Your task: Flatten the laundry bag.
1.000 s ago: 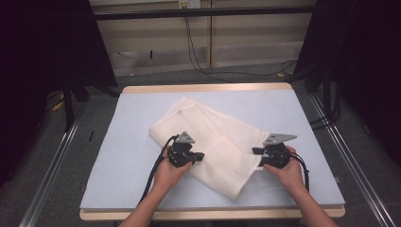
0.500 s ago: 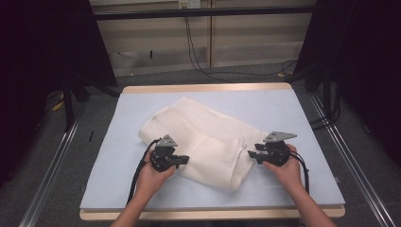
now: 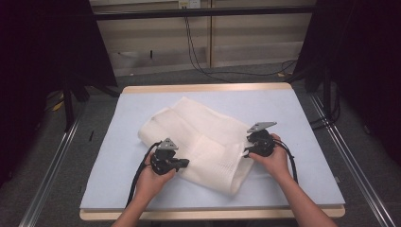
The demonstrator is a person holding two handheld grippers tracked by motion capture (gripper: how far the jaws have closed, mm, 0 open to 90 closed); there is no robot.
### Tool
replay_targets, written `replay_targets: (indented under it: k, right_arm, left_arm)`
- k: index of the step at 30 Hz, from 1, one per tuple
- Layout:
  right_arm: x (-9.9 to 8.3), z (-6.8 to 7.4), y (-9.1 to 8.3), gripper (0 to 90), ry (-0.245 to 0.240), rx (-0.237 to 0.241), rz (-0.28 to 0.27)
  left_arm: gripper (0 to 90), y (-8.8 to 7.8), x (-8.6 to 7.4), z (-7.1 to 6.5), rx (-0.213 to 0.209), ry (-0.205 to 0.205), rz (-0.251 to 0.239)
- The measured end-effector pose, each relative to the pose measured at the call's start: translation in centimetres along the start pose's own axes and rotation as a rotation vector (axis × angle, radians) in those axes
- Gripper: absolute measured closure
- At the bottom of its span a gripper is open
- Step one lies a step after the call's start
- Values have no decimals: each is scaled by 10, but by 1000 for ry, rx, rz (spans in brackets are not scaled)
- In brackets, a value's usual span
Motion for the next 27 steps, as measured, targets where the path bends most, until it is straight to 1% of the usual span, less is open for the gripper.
replay_targets:
  k: [1, 2, 3, 4, 5, 6, 7, 8, 9, 11, 12, 13, 14, 15, 16, 17, 18, 19, 20, 21, 22, 23, 25, 26, 27]
  right_arm:
    - [0, 0, -1, 452, 7, -23, -1]
    - [1, 1, -1, 495, 19, -5, 2]
    - [1, 1, -1, 518, 11, -13, 7]
    - [1, 3, -2, 634, 11, -12, 7]
    - [1, 6, -2, 790, -7, 9, 9]
    - [1, 8, -2, 845, -21, 2, 13]
    - [2, 9, -1, 860, -21, 7, 15]
    - [3, 10, -1, 900, -23, 6, 20]
    - [3, 10, -1, 900, -22, 1, 25]
    - [4, 10, -1, 900, 2, 4, 30]
    - [5, 10, -1, 900, 3, -1, 24]
    - [4, 9, -1, 900, 6, -25, 12]
    - [2, 7, -1, 900, 26, -30, -5]
    - [1, 4, -1, 900, 54, -30, -24]
    - [1, 1, -3, 900, 59, -59, -37]
    - [0, -2, -3, 900, 62, -80, -49]
    - [0, -7, -5, 900, 73, -89, -52]
    - [0, -12, -7, 900, 94, -103, -61]
    - [-1, -17, -9, 900, 96, -119, -61]
    - [-1, -21, -12, 900, 106, -128, -63]
    - [-2, -26, -15, 900, 114, -135, -72]
    - [-3, -30, -17, 900, 114, -148, -68]
    - [-6, -37, -23, 900, 121, -166, -80]
    - [-8, -40, -24, 900, 139, -155, -86]
    - [-9, -42, -26, 900, 153, -155, -97]
  left_arm:
    - [900, 2, -1, 0, 0, 3, -11]
    - [900, 2, -1, -1, 3, 10, -2]
    - [900, 4, -1, -2, 4, 12, -9]
    - [900, 5, -1, -3, 10, 19, 4]
    - [900, 7, 0, -3, 9, 21, 11]
    - [900, 7, 0, -2, 9, 34, 23]
    - [900, 11, 0, -3, 12, 25, 11]
    - [900, 12, 1, -4, 10, 23, 12]
    - [900, 12, 1, -4, 18, 27, 22]
    - [900, 13, 2, -3, 21, 31, 20]
    - [900, 13, 4, -3, 24, 32, 25]
    - [900, 14, 5, -2, 33, 37, 12]
    - [900, 14, 7, -1, 33, 49, 21]
    - [900, 15, 9, -1, 39, 53, 13]
    - [900, 16, 11, -1, 52, 57, 5]
    - [900, 17, 14, -1, 52, 63, -6]
    - [900, 17, 16, 0, 58, 76, 5]
    - [900, 18, 18, -1, 59, 70, -17]
    - [900, 19, 19, -2, 62, 73, -27]
    - [900, 18, 21, -2, 66, 83, -22]
    - [900, 17, 22, -3, 73, 80, -23]
    - [900, 17, 23, -3, 70, 84, -24]
    - [900, 16, 22, -4, 70, 85, -17]
    - [900, 16, 20, -4, 67, 81, -29]
    - [900, 14, 18, -4, 61, 84, -16]
Point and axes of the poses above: each handheld gripper's, and its own axes: y roughly forward along the jaws, x roughly out of its top, z roughly to its left, the point moved 1 cm from there along y, roughly forward along the jaws, and after that the axes turned 10 degrees about y, right-handed, at the moved point
